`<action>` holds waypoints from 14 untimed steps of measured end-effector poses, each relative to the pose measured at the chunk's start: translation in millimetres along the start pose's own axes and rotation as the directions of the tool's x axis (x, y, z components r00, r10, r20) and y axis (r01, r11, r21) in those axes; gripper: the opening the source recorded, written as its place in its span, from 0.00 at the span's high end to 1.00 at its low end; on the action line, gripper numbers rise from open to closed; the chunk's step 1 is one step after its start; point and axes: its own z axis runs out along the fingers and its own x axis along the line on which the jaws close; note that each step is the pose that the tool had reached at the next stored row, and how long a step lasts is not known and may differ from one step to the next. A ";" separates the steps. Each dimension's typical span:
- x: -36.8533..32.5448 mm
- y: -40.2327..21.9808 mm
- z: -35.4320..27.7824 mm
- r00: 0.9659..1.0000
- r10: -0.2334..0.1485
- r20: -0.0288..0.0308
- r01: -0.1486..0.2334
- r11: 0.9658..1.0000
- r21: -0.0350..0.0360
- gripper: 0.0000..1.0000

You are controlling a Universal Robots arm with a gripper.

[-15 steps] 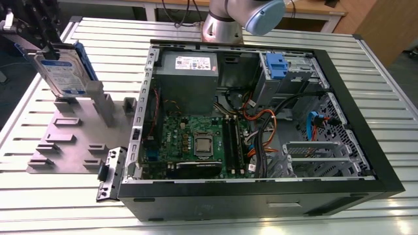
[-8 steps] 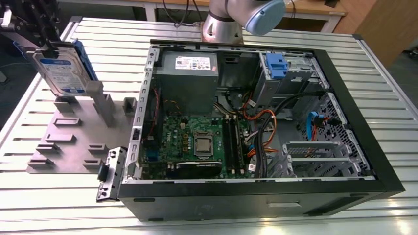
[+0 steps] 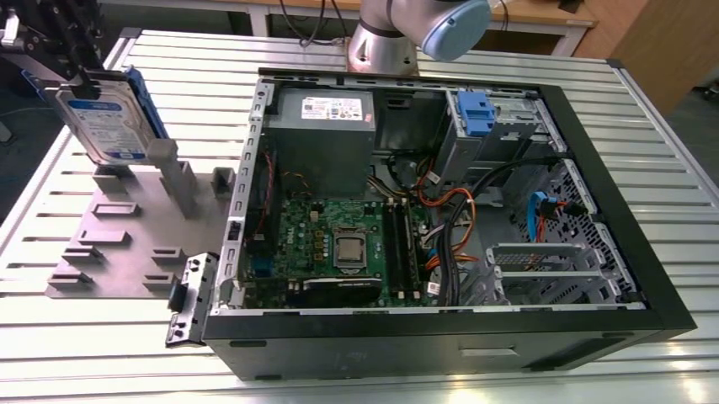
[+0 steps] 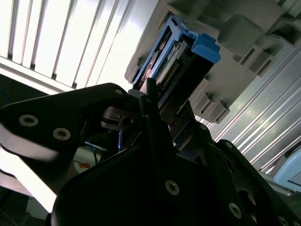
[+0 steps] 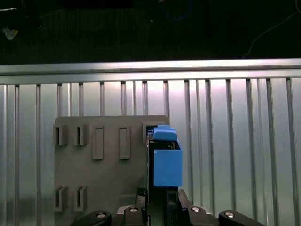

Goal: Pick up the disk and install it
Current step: 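Pick up the disk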

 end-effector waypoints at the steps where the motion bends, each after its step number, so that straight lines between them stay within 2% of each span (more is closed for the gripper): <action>1: 0.0 0.0 -0.2 1.000 0.000 0.000 0.000 1.000 0.000 0.65; 5: 0.0 0.0 -1.0 1.000 0.000 0.000 0.000 1.000 0.000 0.65; 7: -0.1 0.1 -3.6 1.000 0.000 -0.001 0.000 1.000 0.000 0.65; 14: -0.8 0.7 -24.8 1.000 0.000 -0.001 0.000 1.000 0.000 0.65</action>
